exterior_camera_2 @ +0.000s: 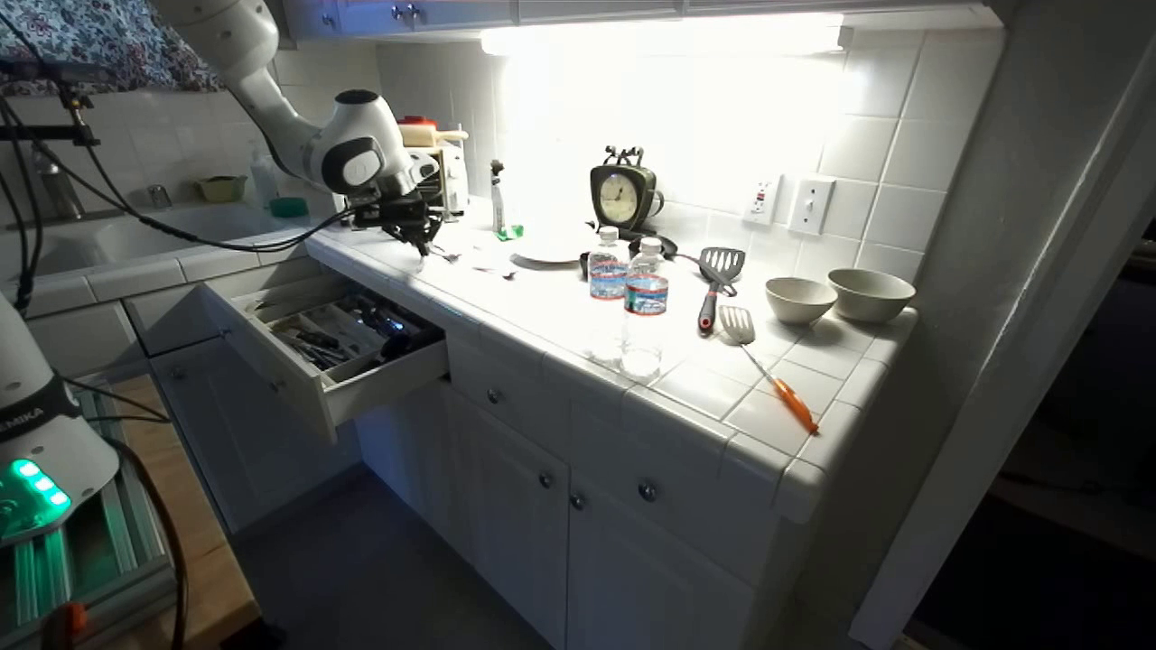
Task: Move the forks closer to each other
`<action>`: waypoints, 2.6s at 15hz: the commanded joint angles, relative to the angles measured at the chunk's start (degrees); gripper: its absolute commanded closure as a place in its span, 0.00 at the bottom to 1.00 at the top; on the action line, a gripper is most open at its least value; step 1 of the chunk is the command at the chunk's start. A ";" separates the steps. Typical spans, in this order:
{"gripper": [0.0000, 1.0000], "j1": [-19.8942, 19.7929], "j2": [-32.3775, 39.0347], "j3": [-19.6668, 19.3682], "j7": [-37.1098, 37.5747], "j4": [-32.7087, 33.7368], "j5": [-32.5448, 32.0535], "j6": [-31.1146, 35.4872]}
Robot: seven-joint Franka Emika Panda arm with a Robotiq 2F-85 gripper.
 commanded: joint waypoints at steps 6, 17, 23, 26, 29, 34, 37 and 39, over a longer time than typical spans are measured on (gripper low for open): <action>0.96 -1.16 0.17 1.41 0.59 0.40 -1.90 0.02; 0.99 -2.46 4.25 5.43 -16.04 8.38 -7.43 0.18; 0.99 -4.44 7.86 9.72 -25.57 8.88 -7.49 -0.73; 0.99 -4.43 8.47 9.39 -28.31 8.78 -7.87 -0.29; 0.99 -4.52 8.90 9.12 -30.82 9.16 -7.78 -0.32; 0.99 -3.67 9.89 7.81 -31.48 9.29 -7.54 0.01; 0.99 -3.30 10.41 7.20 -31.07 9.04 -7.74 0.57; 0.99 -3.10 10.68 6.87 -30.90 9.06 -7.87 0.61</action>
